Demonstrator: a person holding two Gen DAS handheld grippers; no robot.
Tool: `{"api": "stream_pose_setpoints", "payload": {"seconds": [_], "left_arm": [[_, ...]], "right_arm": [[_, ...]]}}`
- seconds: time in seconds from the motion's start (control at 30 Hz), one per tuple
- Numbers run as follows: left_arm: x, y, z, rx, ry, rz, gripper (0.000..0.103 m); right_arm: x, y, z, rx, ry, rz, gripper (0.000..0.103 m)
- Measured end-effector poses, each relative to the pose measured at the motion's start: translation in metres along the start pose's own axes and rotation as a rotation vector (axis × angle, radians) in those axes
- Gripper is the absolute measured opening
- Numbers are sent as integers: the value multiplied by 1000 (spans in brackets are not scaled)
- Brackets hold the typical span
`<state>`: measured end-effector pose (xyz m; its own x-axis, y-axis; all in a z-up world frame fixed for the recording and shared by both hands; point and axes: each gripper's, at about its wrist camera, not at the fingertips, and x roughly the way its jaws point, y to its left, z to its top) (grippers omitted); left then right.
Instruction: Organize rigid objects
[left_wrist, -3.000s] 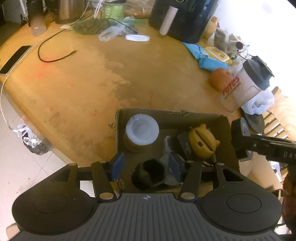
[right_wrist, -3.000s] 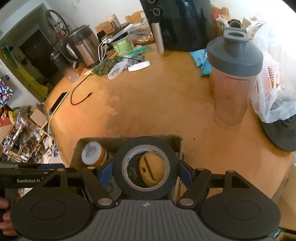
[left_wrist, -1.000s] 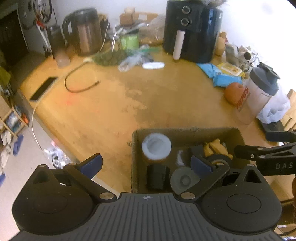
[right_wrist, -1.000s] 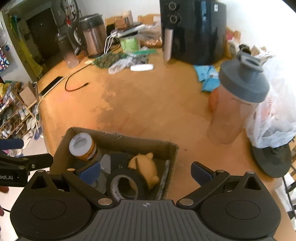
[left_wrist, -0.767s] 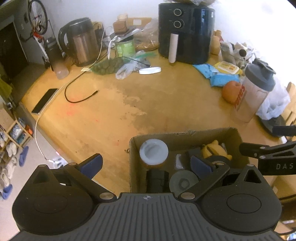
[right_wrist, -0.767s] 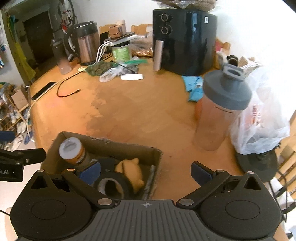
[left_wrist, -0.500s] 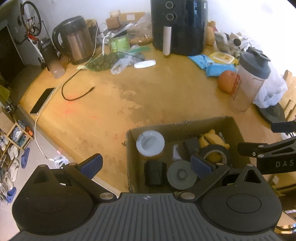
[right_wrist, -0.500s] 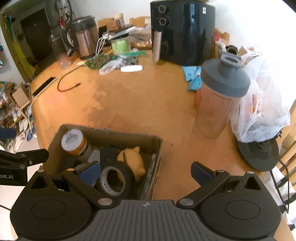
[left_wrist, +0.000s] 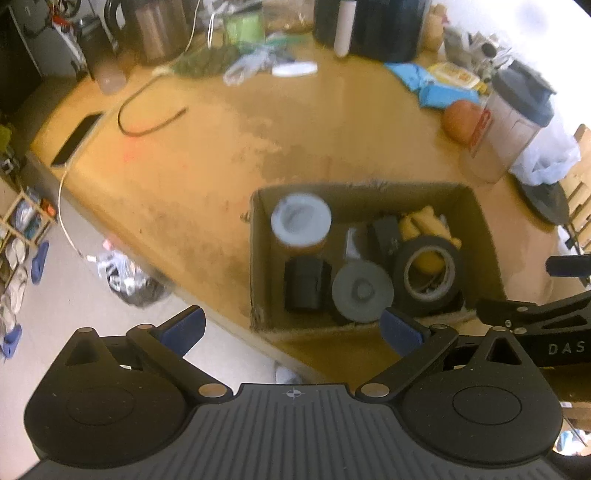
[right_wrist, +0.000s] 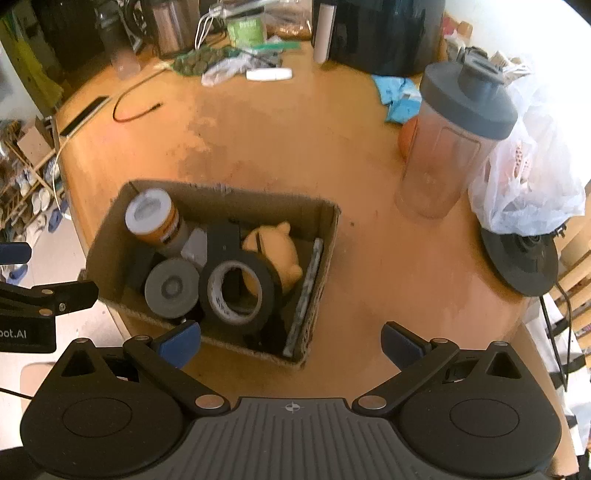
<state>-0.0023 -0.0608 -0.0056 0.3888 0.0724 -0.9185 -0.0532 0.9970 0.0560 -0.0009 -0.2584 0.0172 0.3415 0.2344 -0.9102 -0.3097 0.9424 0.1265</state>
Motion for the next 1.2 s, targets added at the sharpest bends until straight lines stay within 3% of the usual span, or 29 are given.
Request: {"api": "stream_pose_setpoints", "payload": {"seconds": [0.43, 1.2], "left_arm": [[17, 0, -11, -8, 125, -25, 103], [19, -6, -4, 2, 137, 10, 103]], "right_arm": [[14, 7, -13, -42, 118, 0, 103], [21, -5, -11, -22, 125, -8, 103]]}}
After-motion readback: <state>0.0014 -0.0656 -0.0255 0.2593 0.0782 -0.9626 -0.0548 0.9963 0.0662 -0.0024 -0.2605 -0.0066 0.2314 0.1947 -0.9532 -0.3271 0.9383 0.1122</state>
